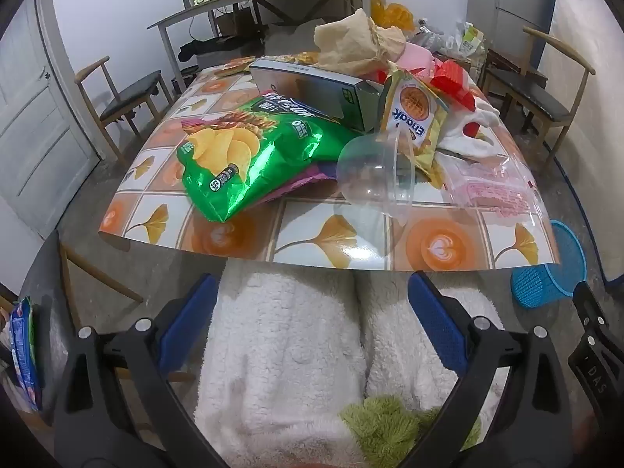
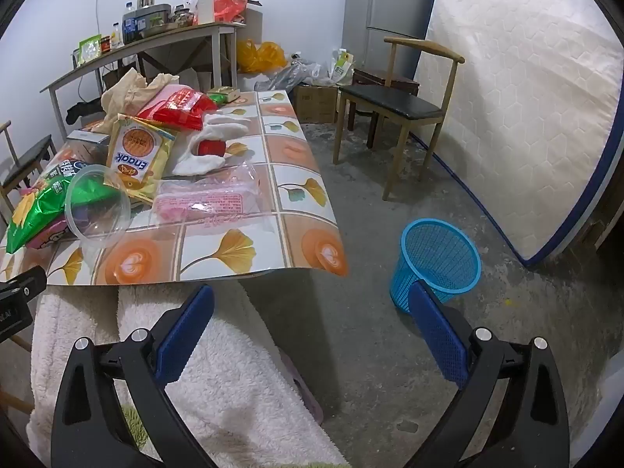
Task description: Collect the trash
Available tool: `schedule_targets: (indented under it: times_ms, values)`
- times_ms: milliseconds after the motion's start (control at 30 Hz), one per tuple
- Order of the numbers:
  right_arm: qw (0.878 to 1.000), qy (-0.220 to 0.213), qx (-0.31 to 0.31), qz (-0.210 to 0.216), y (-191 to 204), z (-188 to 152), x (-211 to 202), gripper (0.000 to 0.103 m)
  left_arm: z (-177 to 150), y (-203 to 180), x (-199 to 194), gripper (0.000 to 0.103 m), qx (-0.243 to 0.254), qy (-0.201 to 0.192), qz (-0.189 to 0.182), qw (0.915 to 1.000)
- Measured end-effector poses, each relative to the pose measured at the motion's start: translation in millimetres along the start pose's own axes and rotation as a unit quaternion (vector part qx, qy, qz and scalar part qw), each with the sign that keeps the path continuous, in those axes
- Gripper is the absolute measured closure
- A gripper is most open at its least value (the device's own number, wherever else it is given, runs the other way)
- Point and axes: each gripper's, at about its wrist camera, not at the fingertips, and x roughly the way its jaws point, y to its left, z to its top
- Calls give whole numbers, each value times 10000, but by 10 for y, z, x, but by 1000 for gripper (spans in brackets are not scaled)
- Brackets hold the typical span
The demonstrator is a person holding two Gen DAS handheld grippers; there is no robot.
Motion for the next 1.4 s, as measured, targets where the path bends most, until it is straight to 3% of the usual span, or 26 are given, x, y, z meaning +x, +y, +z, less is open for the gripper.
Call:
schedule_targets:
  times_ms: [1400]
  values:
    - [10000, 2, 20, -11, 16, 6, 21, 6, -46, 4, 67, 9, 42, 117, -11, 9999]
